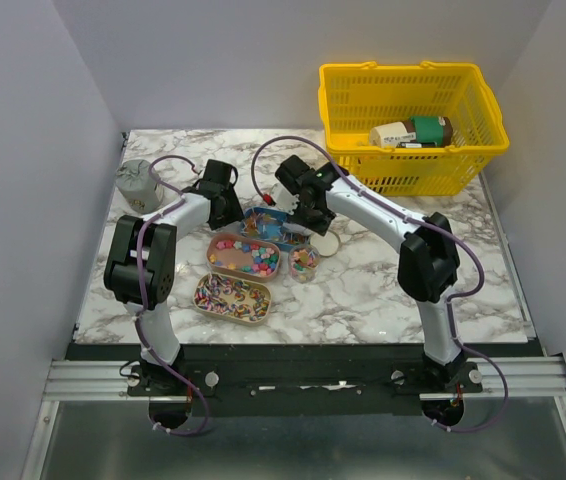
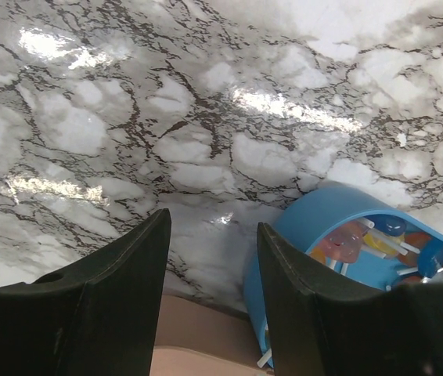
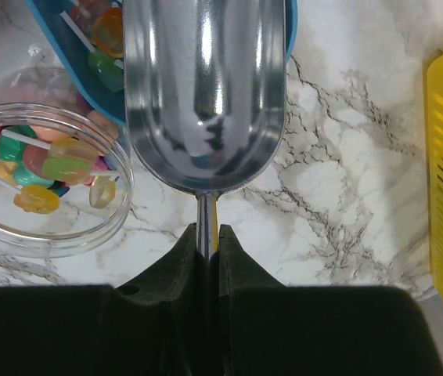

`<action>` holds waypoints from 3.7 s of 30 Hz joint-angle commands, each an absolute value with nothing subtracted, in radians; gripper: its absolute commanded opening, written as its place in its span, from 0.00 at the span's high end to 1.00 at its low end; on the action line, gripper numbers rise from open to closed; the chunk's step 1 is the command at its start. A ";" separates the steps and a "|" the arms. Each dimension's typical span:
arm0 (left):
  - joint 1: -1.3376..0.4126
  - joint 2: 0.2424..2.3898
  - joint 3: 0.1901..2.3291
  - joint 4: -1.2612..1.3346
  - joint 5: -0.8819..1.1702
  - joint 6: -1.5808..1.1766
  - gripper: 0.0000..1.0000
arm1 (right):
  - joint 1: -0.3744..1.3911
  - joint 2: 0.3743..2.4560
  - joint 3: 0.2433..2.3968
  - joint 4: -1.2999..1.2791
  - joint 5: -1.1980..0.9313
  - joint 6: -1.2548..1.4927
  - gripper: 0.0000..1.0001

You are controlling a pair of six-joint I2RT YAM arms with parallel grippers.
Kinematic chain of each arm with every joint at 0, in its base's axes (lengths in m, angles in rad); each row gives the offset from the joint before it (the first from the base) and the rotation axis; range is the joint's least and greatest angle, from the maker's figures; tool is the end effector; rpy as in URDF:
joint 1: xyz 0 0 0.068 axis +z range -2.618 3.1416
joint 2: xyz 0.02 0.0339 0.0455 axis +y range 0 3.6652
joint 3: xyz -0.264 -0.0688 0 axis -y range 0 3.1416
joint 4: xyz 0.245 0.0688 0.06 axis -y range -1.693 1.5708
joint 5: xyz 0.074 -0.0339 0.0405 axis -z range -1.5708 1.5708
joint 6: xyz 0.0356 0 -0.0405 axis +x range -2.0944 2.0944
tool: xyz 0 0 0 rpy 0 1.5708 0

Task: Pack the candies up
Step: Scoop the fake candies from the storage box.

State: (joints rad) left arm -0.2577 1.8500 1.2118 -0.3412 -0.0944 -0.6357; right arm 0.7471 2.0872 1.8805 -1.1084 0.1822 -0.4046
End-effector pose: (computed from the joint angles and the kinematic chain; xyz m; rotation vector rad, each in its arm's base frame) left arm 0.3744 -0.0952 0.1787 -0.5170 2.5069 -0.2278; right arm 0.3199 0.2875 0.2460 -1.5254 2.4110 -0.1943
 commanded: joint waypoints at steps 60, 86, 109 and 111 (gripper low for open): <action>-0.262 1.894 1.233 -0.345 -0.031 -0.640 0.43 | 0.756 2.103 1.611 -0.654 -0.141 -0.511 0.99; -0.262 1.891 1.235 -0.364 -0.072 -0.646 0.43 | 0.712 1.977 1.505 -0.578 -0.110 -0.497 0.99; -0.262 1.871 1.224 -0.357 -0.072 -0.649 0.43 | 0.695 1.709 1.270 -0.471 -0.089 -0.468 0.99; -0.262 1.870 1.224 -0.356 -0.074 -0.649 0.43 | 0.695 1.691 1.259 -0.469 -0.084 -0.465 0.99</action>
